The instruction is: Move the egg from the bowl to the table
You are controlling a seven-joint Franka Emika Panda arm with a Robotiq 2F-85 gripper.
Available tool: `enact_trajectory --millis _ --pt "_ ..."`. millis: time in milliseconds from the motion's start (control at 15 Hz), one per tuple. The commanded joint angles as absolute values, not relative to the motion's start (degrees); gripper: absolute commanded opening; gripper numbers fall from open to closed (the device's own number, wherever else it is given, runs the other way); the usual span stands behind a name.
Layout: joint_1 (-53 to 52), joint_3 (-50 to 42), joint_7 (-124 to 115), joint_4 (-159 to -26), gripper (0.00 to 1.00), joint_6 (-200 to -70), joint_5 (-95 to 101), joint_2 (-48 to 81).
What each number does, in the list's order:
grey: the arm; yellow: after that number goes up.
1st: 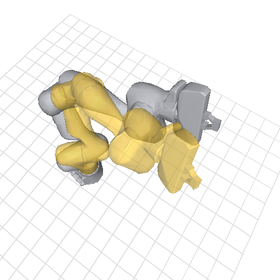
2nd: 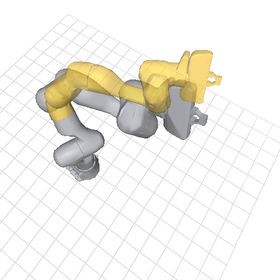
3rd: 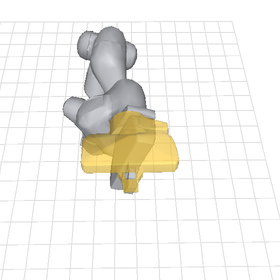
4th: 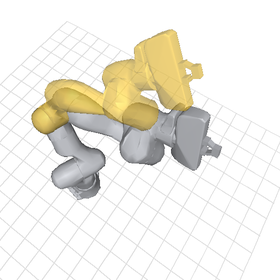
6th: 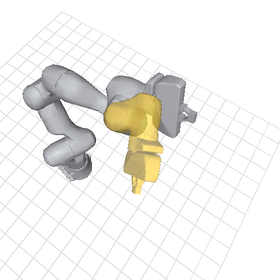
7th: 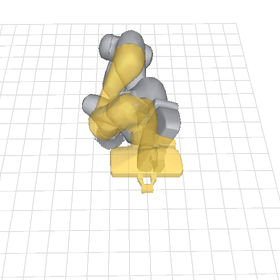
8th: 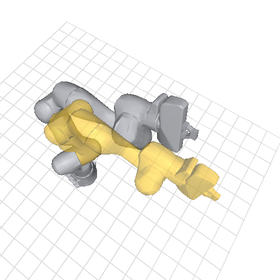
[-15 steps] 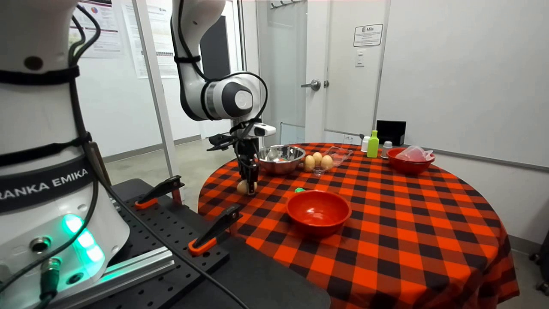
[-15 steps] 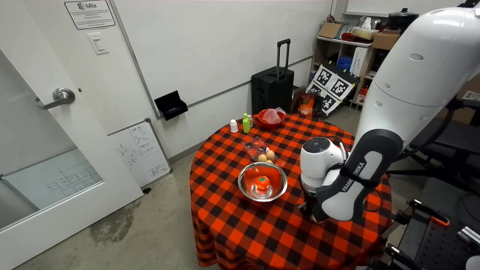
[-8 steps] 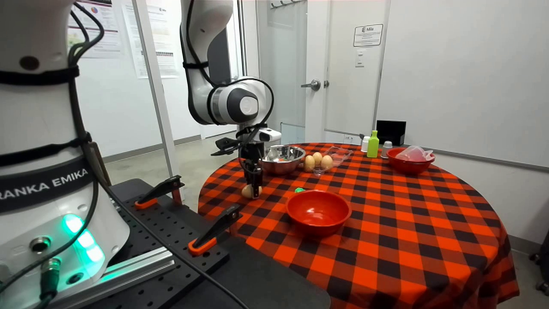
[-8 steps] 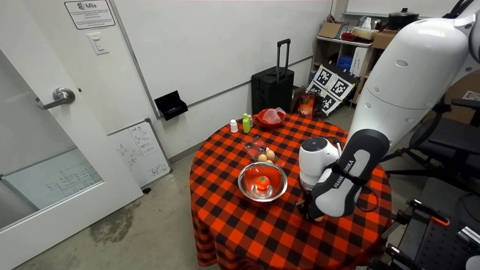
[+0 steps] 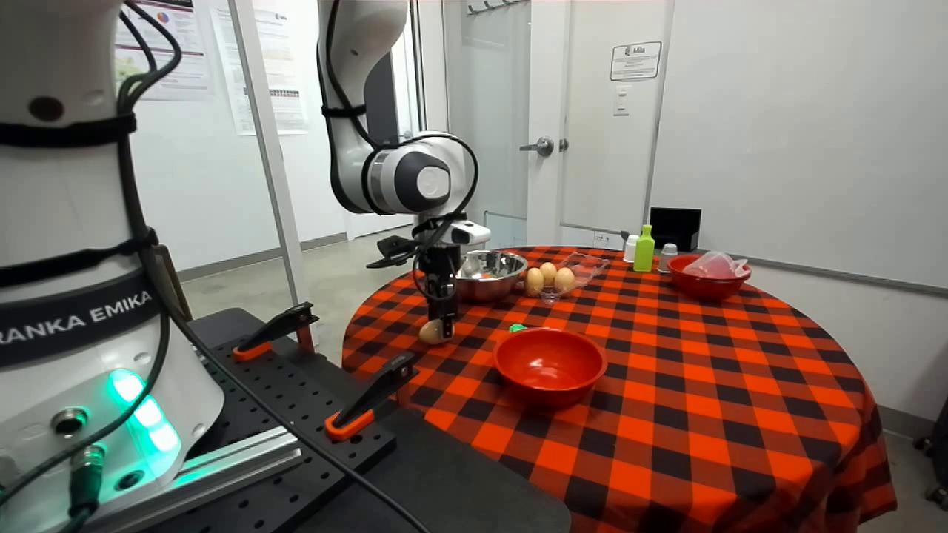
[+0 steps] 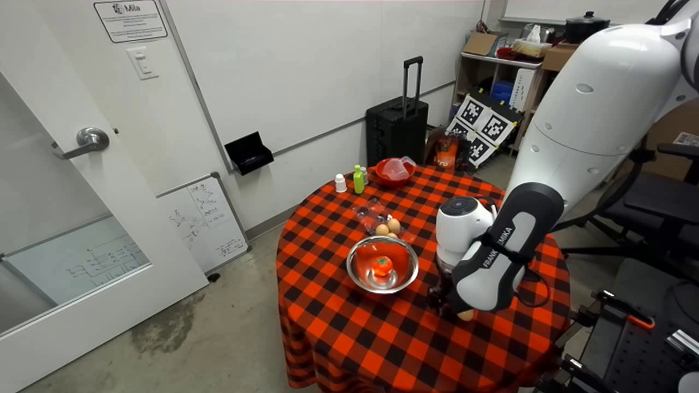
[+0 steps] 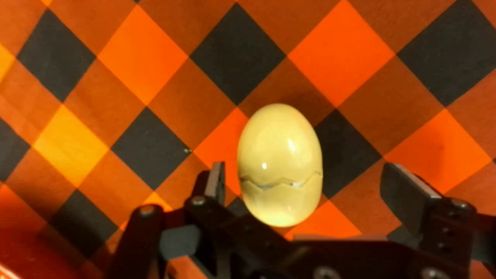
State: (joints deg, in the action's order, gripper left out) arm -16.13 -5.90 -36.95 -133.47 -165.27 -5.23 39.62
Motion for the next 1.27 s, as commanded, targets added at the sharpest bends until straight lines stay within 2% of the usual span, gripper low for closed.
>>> enact_trajectory --millis 0,467,867,933,1200 --pt "-14.49 -4.49 -34.66 -135.47 1.00 -166.63 -7.66 36.80" --pt "-14.61 -5.95 -34.24 -143.45 1.00 -168.20 -7.20 25.81" --pt "-5.10 4.88 -21.73 -152.08 1.00 -164.04 -13.94 6.59" --pt "-8.48 1.14 -26.49 -147.75 1.00 -166.05 -10.70 14.66" --pt "-7.99 1.53 -25.96 -148.53 1.00 -165.18 -10.98 12.82"
